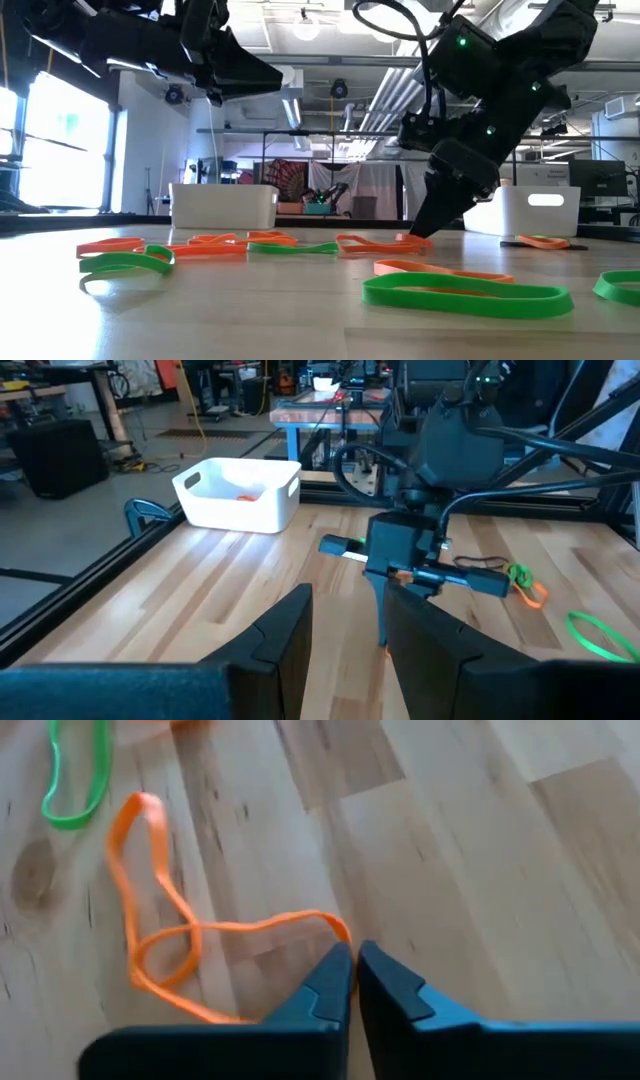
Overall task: Sort rubber bands into baskets
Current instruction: Put the orange rubber band into the top right white bin
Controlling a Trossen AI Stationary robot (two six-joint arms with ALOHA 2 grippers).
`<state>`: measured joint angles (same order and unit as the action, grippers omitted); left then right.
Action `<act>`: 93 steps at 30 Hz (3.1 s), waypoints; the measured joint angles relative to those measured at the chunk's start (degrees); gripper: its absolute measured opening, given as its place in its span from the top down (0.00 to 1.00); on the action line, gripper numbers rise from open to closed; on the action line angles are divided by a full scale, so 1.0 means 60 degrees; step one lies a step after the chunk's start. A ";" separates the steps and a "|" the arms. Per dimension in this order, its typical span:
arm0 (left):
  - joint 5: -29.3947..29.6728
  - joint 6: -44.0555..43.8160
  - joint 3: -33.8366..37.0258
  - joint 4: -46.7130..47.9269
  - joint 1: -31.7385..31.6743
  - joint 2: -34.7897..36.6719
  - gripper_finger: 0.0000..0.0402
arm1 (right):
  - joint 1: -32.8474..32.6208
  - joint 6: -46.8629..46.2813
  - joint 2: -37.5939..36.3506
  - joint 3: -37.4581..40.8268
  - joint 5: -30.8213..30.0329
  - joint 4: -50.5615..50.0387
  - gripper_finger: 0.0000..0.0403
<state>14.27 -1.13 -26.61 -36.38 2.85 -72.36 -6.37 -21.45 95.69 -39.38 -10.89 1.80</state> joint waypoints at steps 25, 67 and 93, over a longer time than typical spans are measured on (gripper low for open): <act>0.0006 -0.0210 0.0000 0.0017 0.0000 0.0000 0.71 | 0.0645 -0.3679 -0.6325 0.0005 -0.7301 -0.7750 1.00; 0.0006 -0.0029 0.0000 0.0017 0.0000 0.0000 0.71 | 0.7144 -0.1050 -0.5656 0.0484 -0.5244 -0.6112 0.58; 0.0005 -0.0046 0.0000 0.0269 -0.0015 0.0000 0.71 | -0.1015 0.0593 -0.2868 0.0791 -0.1326 0.0060 0.56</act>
<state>14.30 -1.41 -26.61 -34.76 2.76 -72.36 -12.46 -17.88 78.48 -34.63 -18.85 2.16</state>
